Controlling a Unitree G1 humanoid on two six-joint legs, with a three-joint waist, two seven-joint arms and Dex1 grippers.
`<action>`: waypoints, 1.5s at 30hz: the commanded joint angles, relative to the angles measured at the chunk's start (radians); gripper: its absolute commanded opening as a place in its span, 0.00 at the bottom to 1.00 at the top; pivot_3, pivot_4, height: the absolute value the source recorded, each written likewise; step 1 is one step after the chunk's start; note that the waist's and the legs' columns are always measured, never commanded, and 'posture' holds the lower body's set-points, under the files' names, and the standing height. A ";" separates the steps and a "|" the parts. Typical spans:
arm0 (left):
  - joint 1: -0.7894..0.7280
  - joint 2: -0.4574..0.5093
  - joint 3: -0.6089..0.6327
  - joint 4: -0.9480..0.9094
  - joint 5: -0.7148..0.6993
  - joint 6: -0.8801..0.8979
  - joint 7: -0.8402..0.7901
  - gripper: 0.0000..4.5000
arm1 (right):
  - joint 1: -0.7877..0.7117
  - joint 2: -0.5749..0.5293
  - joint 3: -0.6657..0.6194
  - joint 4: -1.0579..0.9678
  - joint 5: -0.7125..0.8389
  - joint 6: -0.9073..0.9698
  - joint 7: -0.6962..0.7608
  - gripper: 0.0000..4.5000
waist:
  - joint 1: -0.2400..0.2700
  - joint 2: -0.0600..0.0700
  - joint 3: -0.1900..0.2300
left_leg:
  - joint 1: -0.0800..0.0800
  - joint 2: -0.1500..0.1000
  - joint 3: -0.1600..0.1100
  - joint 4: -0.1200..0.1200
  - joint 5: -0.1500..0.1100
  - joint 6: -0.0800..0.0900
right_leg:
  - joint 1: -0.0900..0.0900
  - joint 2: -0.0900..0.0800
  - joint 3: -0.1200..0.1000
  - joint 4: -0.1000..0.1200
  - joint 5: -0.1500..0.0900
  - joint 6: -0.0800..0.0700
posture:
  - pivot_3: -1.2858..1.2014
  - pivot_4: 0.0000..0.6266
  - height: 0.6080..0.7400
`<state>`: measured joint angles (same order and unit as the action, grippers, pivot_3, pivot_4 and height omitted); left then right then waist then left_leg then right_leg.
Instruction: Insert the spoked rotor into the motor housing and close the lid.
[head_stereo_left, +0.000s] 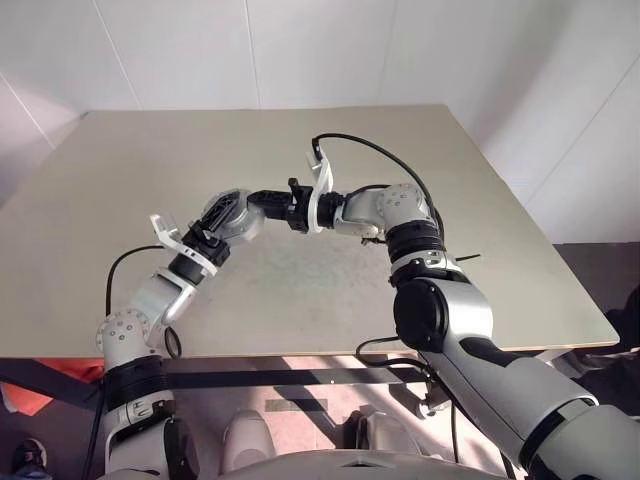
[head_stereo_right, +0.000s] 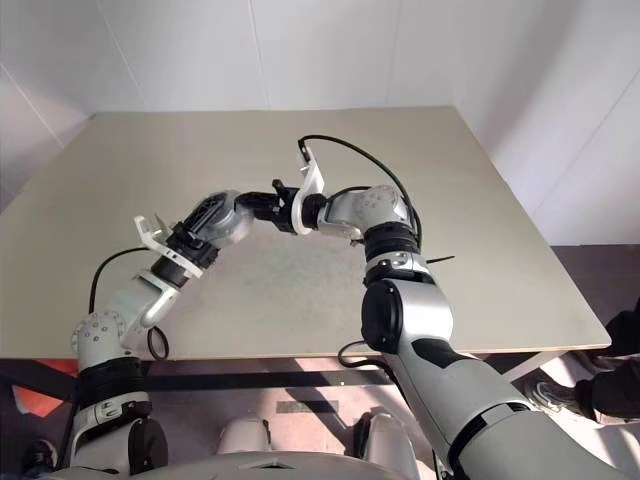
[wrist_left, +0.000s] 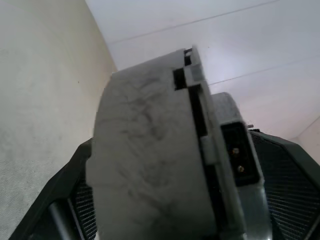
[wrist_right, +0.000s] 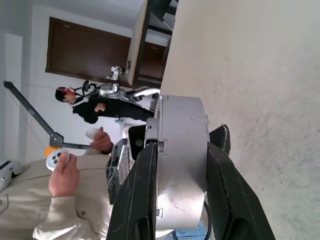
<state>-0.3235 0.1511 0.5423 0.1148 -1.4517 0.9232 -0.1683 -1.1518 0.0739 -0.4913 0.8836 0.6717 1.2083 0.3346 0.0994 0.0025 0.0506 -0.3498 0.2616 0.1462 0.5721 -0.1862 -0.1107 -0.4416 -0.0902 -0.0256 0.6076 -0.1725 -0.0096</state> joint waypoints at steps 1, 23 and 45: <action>-0.007 0.012 0.002 -0.018 -0.003 -0.029 -0.011 0.87 | -0.029 -0.006 -0.006 -0.046 0.036 -0.027 0.027 0.26 | 0.000 0.000 0.000 | 0.000 0.000 0.000 0.000 0.000 0.000 | 0.000 0.000 0.000 0.000 0.000 0.000 | 0.52 0.00 1.00; 0.024 0.049 -0.008 -0.041 0.097 -0.149 0.006 0.55 | -0.021 -0.021 0.074 -0.020 -0.045 -0.221 0.048 0.77 | -0.003 -0.001 0.000 | 0.000 0.000 0.000 0.001 0.000 0.000 | 0.001 0.000 0.000 0.001 0.000 0.000 | 0.52 0.00 1.00; 0.039 0.164 0.209 0.161 0.367 -0.442 0.152 0.55 | -0.021 -0.020 0.095 0.033 -0.070 -0.275 0.057 0.77 | -0.001 -0.007 -0.001 | 0.005 0.001 -0.002 0.004 0.000 0.000 | 0.006 0.000 0.000 0.003 0.000 0.000 | 0.52 0.00 1.00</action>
<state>-0.2682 0.3066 0.7484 0.2993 -1.0950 0.4968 -0.0169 -1.1488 0.0548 -0.3961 0.9277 0.5913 0.9451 0.3798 0.0985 -0.0043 0.0493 -0.3441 0.2621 0.1447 0.5766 -0.1862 -0.1107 -0.4356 -0.0904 -0.0257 0.6118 -0.1725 -0.0095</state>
